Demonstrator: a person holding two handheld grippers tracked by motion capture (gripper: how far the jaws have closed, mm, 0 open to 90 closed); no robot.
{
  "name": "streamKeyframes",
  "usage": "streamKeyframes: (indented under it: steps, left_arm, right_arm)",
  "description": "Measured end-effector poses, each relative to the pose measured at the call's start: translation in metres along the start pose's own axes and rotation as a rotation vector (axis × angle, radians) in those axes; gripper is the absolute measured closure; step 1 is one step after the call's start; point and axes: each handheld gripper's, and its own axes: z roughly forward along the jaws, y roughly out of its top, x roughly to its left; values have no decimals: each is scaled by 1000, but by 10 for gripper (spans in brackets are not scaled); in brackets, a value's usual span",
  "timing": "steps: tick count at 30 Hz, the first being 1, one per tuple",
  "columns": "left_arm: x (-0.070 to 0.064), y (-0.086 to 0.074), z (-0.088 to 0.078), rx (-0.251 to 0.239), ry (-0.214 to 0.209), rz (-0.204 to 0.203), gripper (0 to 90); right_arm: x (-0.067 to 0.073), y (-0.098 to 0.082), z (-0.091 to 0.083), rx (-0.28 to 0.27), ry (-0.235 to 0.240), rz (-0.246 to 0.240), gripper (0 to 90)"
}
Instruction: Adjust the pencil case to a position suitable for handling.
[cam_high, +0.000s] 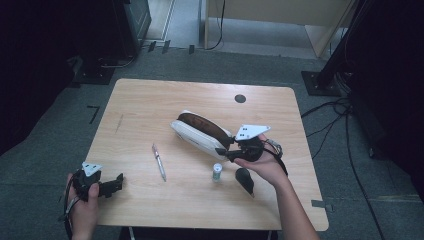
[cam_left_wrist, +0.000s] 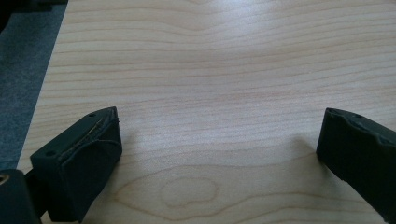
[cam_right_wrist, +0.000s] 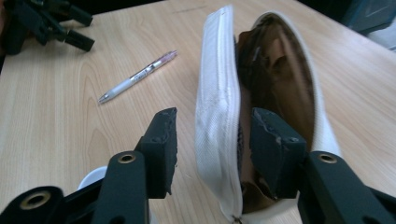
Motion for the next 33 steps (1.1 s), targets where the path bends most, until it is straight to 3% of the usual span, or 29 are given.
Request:
streamKeyframes:
  steps: [9,15,21,26,33]
  left_arm:
    - [0,0,0,0,-1,-2,2]
    - [0,0,0,-1,0,-3,2]
    - [0,1,1,-4,-2,-1,2]
    - [0,1,1,-5,-2,-1,2]
    - [-1,1,1,-5,-2,-1,2]
  right_arm:
    - [8,-9,-31,-37,-105,130,356]
    - [18,-30,-49,-53,-223,220,357]
    - [26,-54,-64,-69,-284,266,370]
    - [33,-81,-72,-64,-310,317,370]
    - [38,-109,-73,-39,-306,368,342]
